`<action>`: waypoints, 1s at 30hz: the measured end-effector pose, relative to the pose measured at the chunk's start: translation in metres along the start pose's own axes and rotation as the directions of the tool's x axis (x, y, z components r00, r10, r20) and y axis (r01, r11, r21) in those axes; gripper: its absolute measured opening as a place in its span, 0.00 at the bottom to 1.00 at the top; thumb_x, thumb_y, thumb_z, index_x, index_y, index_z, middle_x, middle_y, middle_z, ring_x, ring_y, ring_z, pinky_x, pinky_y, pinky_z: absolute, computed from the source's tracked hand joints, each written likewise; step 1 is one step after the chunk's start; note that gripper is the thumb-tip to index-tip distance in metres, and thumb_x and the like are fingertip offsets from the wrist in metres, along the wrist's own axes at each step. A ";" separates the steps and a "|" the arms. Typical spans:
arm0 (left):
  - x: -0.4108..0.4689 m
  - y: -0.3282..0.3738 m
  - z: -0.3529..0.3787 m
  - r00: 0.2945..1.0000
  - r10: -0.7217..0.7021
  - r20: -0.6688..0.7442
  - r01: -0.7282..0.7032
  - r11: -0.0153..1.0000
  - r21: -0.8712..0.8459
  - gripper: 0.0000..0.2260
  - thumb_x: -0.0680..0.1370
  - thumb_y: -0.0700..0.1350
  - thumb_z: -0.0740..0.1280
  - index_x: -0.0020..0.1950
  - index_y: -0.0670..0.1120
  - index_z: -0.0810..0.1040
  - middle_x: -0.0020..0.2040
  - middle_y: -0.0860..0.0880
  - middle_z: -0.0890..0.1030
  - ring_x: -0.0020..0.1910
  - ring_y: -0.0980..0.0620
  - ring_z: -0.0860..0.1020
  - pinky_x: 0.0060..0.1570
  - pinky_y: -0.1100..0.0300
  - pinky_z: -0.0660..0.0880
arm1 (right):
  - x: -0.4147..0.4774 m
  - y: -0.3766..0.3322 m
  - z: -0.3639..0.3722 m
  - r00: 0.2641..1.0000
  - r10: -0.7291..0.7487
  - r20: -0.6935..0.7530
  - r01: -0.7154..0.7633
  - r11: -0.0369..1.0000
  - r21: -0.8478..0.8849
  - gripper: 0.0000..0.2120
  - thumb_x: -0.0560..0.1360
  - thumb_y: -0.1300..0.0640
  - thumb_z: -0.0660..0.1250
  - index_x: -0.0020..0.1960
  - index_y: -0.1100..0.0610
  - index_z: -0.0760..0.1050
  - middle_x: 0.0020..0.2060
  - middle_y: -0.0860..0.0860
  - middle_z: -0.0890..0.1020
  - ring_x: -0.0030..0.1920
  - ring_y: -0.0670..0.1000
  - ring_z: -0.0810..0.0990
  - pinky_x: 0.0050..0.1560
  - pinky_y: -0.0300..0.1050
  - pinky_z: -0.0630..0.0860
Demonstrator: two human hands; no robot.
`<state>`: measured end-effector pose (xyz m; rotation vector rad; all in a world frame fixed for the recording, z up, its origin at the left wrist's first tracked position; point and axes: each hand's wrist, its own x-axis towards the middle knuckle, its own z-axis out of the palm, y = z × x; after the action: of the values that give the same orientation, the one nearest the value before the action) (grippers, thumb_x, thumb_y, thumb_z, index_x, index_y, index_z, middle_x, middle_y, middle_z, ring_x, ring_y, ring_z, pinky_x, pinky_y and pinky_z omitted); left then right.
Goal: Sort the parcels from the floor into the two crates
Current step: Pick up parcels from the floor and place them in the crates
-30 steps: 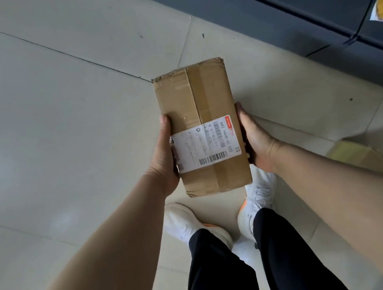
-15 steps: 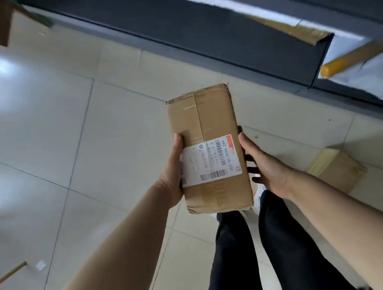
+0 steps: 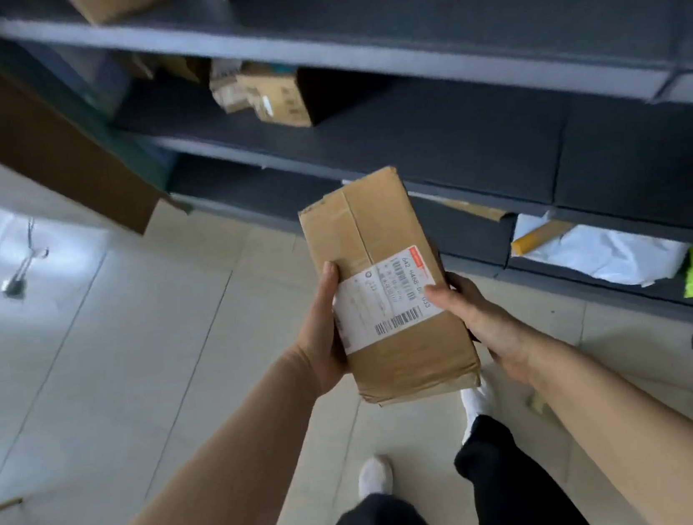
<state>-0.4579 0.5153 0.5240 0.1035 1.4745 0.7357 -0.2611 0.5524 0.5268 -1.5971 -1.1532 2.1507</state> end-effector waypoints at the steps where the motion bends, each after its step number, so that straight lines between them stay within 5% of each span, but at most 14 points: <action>1: -0.009 0.002 0.004 0.999 0.014 0.050 -0.016 0.999 0.045 0.36 0.69 0.77 0.58 0.61 0.51 0.82 0.57 0.45 0.85 0.59 0.41 0.81 0.64 0.38 0.73 | -0.016 -0.003 0.001 0.998 -0.023 -0.060 0.024 0.999 0.026 0.29 0.76 0.40 0.63 0.73 0.47 0.60 0.59 0.46 0.79 0.54 0.42 0.77 0.43 0.36 0.71; 4: -0.037 0.002 0.021 0.981 -0.009 0.192 -0.030 0.979 0.201 0.38 0.65 0.77 0.63 0.64 0.52 0.79 0.61 0.44 0.82 0.62 0.40 0.79 0.64 0.35 0.71 | -0.065 -0.002 0.006 0.970 -0.048 -0.238 0.080 0.989 0.127 0.26 0.75 0.40 0.66 0.69 0.49 0.66 0.55 0.50 0.82 0.51 0.47 0.82 0.43 0.42 0.76; 7: -0.069 0.003 0.039 0.960 -0.013 0.281 -0.083 0.942 0.326 0.31 0.69 0.74 0.64 0.61 0.53 0.80 0.61 0.44 0.82 0.61 0.40 0.78 0.64 0.35 0.71 | -0.115 0.004 0.012 0.924 -0.063 -0.376 0.156 0.963 0.222 0.31 0.68 0.35 0.69 0.66 0.48 0.72 0.54 0.49 0.85 0.54 0.52 0.83 0.56 0.50 0.78; 10: -0.103 0.005 0.058 0.921 -0.003 0.389 -0.179 0.884 0.432 0.28 0.70 0.72 0.64 0.60 0.54 0.80 0.60 0.45 0.82 0.60 0.40 0.79 0.64 0.35 0.72 | -0.172 0.013 0.018 0.879 -0.078 -0.471 0.247 0.919 0.307 0.14 0.76 0.44 0.66 0.58 0.49 0.79 0.48 0.49 0.86 0.50 0.50 0.84 0.48 0.44 0.79; 19: -0.209 -0.046 0.154 0.799 -0.112 0.591 -0.374 0.676 0.635 0.29 0.70 0.73 0.64 0.60 0.55 0.81 0.58 0.46 0.84 0.59 0.42 0.80 0.62 0.38 0.74 | -0.334 0.074 0.032 0.634 0.020 -0.773 0.481 0.773 0.414 0.14 0.76 0.46 0.66 0.59 0.48 0.78 0.50 0.50 0.85 0.46 0.48 0.82 0.37 0.41 0.76; 24: -0.272 -0.107 0.209 0.745 -0.185 0.641 -0.437 0.590 0.679 0.30 0.69 0.74 0.64 0.61 0.55 0.77 0.59 0.44 0.81 0.58 0.40 0.79 0.59 0.37 0.76 | -0.416 0.117 0.030 0.509 0.091 -0.856 0.590 0.688 0.424 0.24 0.71 0.42 0.71 0.65 0.49 0.74 0.52 0.53 0.85 0.51 0.53 0.83 0.43 0.45 0.79; 27: -0.308 -0.149 0.240 0.712 -0.218 0.668 -0.480 0.542 0.690 0.33 0.66 0.75 0.66 0.62 0.55 0.76 0.60 0.44 0.81 0.58 0.39 0.79 0.56 0.37 0.77 | -0.471 0.147 0.030 0.434 0.081 -0.897 0.631 0.683 0.367 0.21 0.74 0.44 0.69 0.64 0.49 0.75 0.51 0.52 0.86 0.49 0.52 0.84 0.39 0.43 0.79; 30: -0.348 -0.192 0.268 0.663 -0.268 0.699 -0.518 0.511 0.686 0.35 0.64 0.75 0.68 0.63 0.56 0.77 0.60 0.44 0.81 0.57 0.38 0.80 0.54 0.36 0.78 | -0.529 0.183 0.026 0.387 0.060 -0.920 0.658 0.681 0.321 0.20 0.74 0.44 0.70 0.64 0.47 0.76 0.52 0.49 0.86 0.53 0.53 0.84 0.52 0.48 0.80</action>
<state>-0.1112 0.2880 0.7642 1.2105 0.8535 -0.0692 -0.0337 0.1049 0.7769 -1.5493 -0.2124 0.8905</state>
